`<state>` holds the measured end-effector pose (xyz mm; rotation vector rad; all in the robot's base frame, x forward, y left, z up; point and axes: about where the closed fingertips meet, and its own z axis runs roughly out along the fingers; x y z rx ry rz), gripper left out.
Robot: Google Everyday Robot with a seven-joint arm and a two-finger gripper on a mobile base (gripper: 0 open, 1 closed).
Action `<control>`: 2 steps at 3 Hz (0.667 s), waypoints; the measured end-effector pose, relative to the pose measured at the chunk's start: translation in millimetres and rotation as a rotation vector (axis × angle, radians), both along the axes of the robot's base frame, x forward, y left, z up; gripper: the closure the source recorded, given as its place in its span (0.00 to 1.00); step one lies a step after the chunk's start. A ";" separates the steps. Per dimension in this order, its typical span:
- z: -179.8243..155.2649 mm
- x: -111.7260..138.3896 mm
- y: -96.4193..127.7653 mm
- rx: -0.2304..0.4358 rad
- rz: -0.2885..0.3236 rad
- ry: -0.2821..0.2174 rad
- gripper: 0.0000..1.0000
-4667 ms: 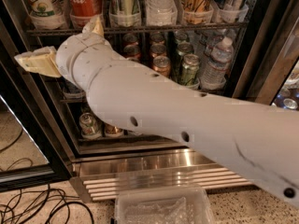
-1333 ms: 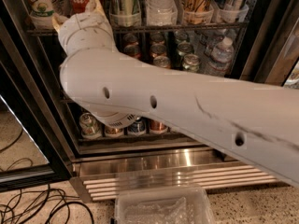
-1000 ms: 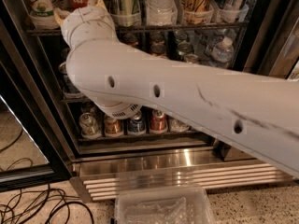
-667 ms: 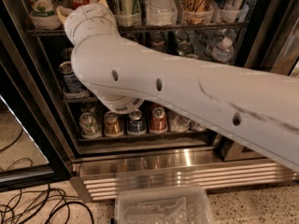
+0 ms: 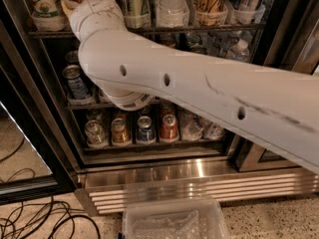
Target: Pick coke can from top shelf of fridge
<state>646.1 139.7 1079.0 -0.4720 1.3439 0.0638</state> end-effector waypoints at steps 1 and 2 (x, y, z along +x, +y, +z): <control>7.0 16.6 12.2 0.000 0.020 -0.018 0.38; 5.3 23.2 15.0 0.001 0.020 -0.012 0.39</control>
Offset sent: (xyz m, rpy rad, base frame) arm 0.0309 0.0189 0.0018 -0.0022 -0.0122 0.0315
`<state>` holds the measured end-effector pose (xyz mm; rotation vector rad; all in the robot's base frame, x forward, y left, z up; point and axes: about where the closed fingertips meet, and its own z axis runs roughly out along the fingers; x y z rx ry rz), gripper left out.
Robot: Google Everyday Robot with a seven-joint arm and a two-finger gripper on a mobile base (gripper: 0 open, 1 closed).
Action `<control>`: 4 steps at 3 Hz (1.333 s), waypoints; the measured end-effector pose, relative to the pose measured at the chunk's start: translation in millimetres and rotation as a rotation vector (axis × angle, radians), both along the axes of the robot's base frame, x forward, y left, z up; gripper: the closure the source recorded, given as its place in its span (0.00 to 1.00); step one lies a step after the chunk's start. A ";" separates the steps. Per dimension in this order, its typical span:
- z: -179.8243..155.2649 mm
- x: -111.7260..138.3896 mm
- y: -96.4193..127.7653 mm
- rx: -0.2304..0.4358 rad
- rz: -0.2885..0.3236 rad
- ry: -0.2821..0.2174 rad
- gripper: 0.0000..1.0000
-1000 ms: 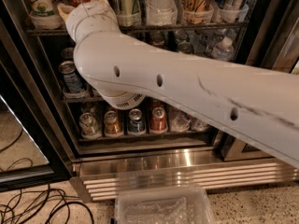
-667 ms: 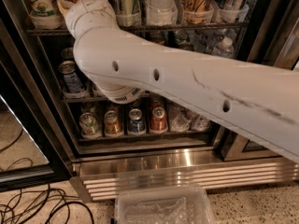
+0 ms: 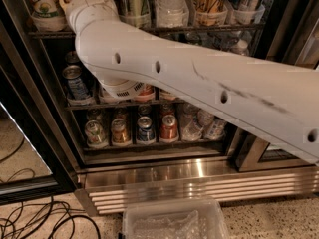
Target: Pick coke can from top shelf of fridge
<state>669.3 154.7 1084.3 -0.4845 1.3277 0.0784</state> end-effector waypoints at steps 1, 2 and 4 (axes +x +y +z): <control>-2.1 2.2 -0.6 -0.003 -0.012 0.008 0.51; -2.1 2.2 -0.6 -0.003 -0.013 0.009 0.69; 40.1 -16.8 -6.1 0.025 0.007 -0.085 1.00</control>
Offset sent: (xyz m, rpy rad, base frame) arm 0.0019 -0.0005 -0.0018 -0.0028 0.0072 -0.0104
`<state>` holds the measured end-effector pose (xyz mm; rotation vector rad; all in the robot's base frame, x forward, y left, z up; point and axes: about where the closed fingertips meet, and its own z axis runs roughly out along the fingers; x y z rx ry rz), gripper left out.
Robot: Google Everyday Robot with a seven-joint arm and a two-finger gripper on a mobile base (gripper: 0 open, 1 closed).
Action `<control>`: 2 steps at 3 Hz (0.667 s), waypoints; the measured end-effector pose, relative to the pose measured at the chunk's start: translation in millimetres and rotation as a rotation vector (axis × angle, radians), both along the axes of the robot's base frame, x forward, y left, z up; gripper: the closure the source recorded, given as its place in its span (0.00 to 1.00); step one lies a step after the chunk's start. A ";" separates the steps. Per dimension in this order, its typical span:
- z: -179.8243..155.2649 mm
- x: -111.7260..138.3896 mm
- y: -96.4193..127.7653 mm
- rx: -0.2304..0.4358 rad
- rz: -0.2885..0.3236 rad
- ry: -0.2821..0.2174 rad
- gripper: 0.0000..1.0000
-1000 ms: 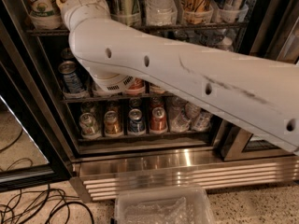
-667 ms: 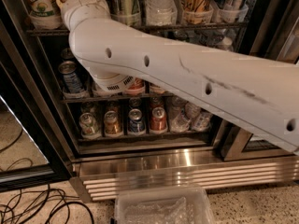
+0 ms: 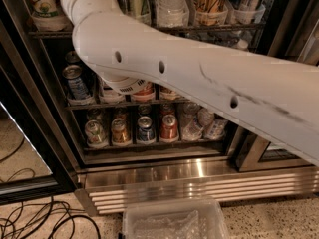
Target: Pick coke can from top shelf of fridge
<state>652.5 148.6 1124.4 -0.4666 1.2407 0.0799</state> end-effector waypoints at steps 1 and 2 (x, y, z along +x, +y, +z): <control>25.7 -20.6 0.8 0.027 0.041 -0.046 1.00; 37.4 -37.7 -0.7 0.054 0.127 -0.043 1.00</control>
Offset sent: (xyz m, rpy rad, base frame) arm -0.0613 0.0031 0.0315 0.0915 0.0206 0.3104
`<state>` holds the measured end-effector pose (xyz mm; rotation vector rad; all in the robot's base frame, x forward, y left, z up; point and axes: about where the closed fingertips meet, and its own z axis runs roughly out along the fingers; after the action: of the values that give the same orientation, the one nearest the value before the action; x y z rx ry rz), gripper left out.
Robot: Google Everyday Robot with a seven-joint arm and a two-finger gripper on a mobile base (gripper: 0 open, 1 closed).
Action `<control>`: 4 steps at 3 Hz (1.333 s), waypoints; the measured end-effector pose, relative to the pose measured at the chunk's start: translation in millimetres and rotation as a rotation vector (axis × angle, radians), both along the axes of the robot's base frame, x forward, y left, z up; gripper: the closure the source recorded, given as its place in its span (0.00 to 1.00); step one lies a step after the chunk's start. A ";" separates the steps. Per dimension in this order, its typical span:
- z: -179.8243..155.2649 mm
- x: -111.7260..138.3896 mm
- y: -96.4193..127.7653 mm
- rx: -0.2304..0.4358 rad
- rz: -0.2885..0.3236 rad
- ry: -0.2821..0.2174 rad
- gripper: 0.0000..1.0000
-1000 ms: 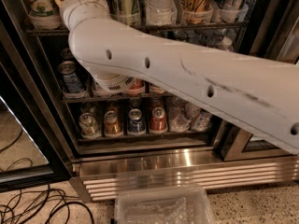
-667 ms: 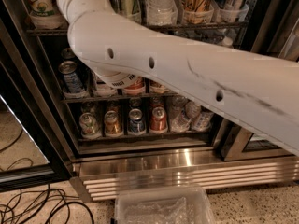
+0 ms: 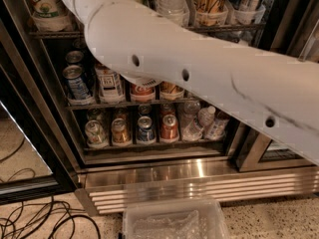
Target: Pick coke can from top shelf of fridge
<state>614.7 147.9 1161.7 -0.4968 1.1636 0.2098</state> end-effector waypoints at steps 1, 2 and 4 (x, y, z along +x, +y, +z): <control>-0.3 -9.8 4.1 0.018 0.135 0.044 1.00; -9.4 7.9 -20.7 0.101 0.245 0.130 1.00; -40.5 22.0 -59.3 0.121 0.298 0.196 1.00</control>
Offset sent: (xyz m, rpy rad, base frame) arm -0.0583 0.0103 -0.0850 0.0139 0.2936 0.7231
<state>636.7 88.6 1121.2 -0.5503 1.2558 0.5942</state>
